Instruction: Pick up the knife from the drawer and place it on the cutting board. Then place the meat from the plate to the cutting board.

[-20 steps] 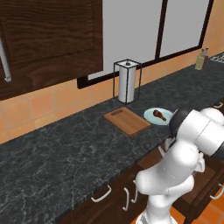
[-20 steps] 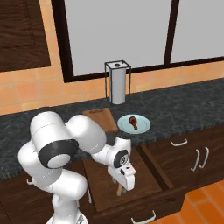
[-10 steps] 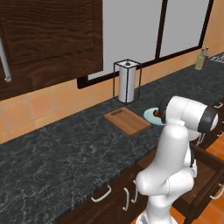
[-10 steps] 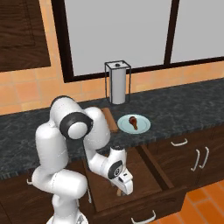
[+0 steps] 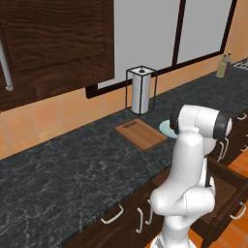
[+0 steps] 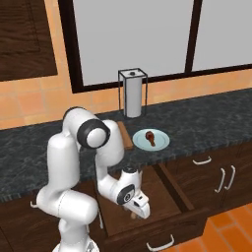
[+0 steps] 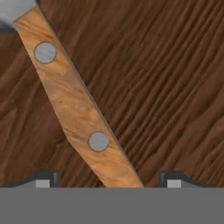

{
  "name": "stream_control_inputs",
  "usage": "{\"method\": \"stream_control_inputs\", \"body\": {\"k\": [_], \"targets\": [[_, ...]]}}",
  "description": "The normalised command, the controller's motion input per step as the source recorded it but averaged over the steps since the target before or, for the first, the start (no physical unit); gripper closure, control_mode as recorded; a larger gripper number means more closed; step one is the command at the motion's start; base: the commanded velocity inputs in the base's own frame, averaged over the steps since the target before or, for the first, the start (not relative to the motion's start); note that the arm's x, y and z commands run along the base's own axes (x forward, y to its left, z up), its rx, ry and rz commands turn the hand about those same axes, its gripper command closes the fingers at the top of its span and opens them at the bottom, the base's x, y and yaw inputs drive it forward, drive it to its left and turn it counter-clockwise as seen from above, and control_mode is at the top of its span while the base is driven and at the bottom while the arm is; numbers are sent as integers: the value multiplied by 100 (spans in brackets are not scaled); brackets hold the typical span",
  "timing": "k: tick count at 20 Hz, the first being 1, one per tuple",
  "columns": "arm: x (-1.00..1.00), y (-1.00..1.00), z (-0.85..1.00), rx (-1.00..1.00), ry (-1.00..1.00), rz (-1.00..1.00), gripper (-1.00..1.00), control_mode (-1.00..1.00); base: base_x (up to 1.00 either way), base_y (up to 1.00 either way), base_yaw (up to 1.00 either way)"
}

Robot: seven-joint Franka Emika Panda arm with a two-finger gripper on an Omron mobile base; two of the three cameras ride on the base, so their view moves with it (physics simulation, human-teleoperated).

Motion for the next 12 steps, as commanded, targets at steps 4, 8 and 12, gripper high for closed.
{"method": "stream_control_inputs", "body": {"k": [4,8,12], "targets": [[-7,-3,-21,0,0,2,100,-100,0,0,0],[-40,-3,42,1,-1,0,100,-100,0,0,0],[-30,-2,100,1,-2,0,100,-100,0,0,0]]}}
